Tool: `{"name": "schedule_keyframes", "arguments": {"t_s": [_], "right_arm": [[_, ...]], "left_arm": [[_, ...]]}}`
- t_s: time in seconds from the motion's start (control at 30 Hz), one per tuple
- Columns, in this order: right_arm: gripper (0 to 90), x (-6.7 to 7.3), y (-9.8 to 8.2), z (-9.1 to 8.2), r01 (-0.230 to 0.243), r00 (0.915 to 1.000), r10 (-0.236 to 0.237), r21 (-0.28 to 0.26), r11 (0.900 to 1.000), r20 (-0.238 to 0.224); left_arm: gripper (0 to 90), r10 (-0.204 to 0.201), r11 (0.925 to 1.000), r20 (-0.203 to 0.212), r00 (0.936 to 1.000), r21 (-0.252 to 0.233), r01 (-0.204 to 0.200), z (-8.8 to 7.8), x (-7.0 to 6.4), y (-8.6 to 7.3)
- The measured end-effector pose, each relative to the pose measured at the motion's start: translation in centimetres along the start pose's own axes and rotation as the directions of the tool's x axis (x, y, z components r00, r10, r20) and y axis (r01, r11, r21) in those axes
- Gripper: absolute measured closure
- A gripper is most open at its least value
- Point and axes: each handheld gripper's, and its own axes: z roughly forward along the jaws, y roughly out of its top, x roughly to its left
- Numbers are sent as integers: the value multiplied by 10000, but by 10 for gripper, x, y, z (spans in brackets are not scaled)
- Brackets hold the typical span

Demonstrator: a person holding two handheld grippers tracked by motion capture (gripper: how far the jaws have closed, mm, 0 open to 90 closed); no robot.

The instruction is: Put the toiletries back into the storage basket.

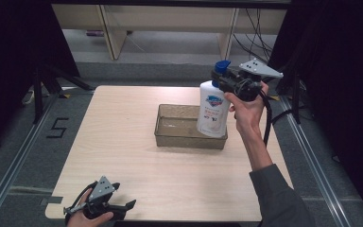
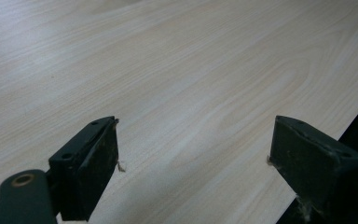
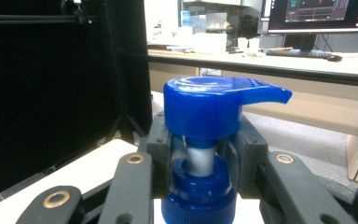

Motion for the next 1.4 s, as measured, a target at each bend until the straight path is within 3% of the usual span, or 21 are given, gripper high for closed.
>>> {"name": "schedule_keyframes", "arguments": {"t_s": [0.3,0.57,0.67,1.4], "right_arm": [[657,-6,-11,10,-174,9998,173,54,9998,125],[657,-12,-21,15,-269,9993,264,211,9994,258],[657,-13,-24,15,-312,9987,299,301,9991,423],[656,-18,-46,16,-584,9979,568,547,9968,307]], "left_arm": [[149,66,9999,73,10000,120,-67,-1,1,1],[149,-79,9999,68,9999,-115,80,0,-1,0],[149,26,10000,24,10000,43,-26,-1,0,0],[149,15,10000,0,10000,15,-15,-1,0,0]]}}
